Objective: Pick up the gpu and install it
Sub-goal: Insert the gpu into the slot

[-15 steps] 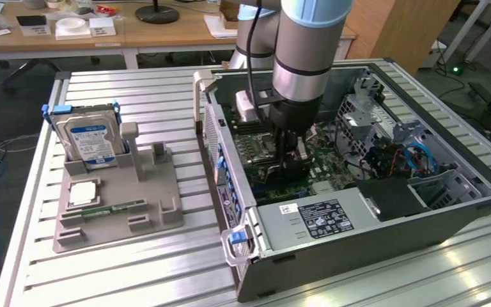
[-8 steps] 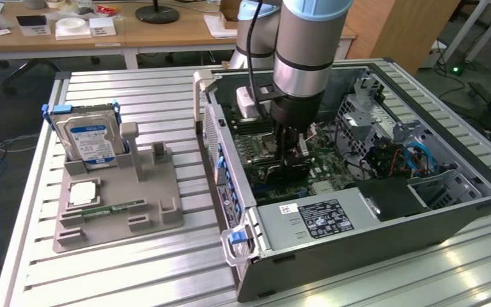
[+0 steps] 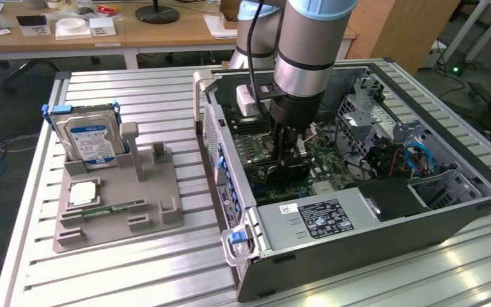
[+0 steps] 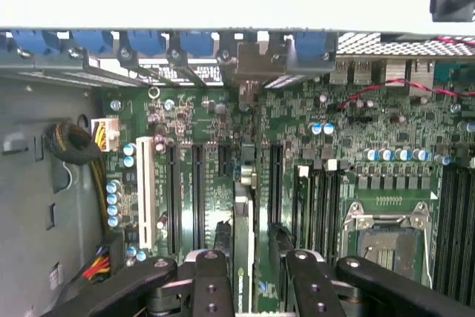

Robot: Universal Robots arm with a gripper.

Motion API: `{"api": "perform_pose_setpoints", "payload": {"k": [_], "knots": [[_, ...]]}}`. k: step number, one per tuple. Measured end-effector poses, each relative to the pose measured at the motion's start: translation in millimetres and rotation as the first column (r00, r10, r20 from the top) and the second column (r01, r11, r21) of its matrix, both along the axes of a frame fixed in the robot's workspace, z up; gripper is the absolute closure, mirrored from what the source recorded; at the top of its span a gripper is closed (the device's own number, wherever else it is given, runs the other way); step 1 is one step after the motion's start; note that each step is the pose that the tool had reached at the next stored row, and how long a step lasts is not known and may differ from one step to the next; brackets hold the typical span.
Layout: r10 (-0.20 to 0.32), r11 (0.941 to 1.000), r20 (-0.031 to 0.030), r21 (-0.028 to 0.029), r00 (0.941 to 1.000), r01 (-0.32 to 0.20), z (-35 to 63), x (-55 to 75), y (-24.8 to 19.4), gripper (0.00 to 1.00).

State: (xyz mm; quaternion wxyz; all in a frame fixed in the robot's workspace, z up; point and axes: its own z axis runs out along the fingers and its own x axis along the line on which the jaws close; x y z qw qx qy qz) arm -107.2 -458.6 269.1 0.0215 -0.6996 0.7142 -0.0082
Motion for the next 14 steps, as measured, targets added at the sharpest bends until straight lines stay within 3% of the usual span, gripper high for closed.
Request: {"api": "perform_pose_setpoints", "payload": {"k": [10,14], "knots": [[0.000,1.0000,0.0000,0.0001,1.0000,0.000,-0.1,0.1,0.0,0.65],[0.000,1.0000,0.0000,0.0001,1.0000,0.000,0.0,0.1,0.0,0.79]]}}
